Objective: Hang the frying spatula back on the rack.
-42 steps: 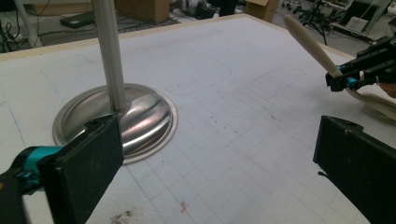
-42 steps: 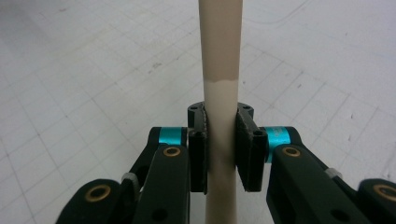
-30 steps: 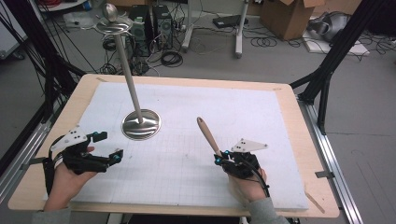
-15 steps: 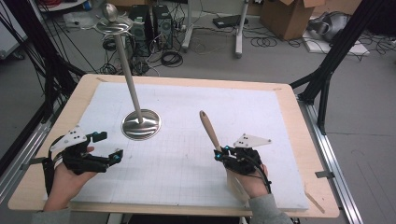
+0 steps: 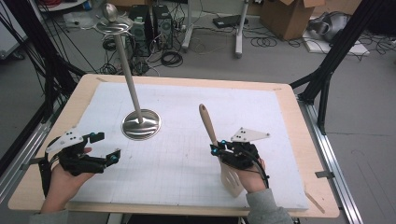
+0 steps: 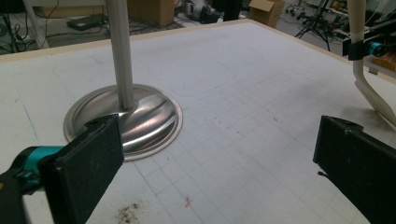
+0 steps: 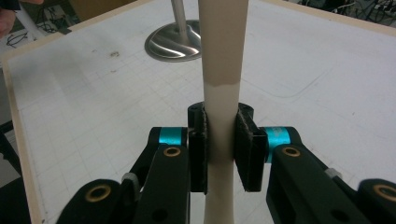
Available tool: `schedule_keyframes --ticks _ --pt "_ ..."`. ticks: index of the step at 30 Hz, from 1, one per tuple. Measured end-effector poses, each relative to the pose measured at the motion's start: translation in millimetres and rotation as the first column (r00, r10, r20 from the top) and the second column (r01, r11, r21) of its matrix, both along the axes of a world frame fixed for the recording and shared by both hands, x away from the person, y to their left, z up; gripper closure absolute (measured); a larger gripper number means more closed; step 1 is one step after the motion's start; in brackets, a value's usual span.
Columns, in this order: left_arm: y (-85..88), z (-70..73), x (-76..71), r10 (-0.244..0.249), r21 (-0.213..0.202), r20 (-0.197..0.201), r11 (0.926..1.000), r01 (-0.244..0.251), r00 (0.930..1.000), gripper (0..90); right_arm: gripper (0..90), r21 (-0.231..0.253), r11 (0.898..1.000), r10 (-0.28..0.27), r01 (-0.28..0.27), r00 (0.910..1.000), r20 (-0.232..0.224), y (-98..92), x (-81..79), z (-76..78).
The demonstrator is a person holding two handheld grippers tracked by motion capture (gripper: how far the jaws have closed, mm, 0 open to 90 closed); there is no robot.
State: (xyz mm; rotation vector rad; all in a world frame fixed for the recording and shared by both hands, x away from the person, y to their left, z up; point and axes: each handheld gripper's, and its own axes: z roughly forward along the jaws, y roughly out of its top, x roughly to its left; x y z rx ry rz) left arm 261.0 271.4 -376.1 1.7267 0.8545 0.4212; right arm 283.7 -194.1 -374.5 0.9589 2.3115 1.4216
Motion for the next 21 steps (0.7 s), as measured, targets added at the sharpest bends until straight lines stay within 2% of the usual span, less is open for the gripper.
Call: schedule_keyframes --ticks 21 --pt "5.4 0.3 -6.2 0.018 0.002 0.003 0.9998 -0.018 0.9998 2.3 77.4 0.031 0.999 0.026 -0.027 0.9985 0.047 9.3 5.6 22.4"
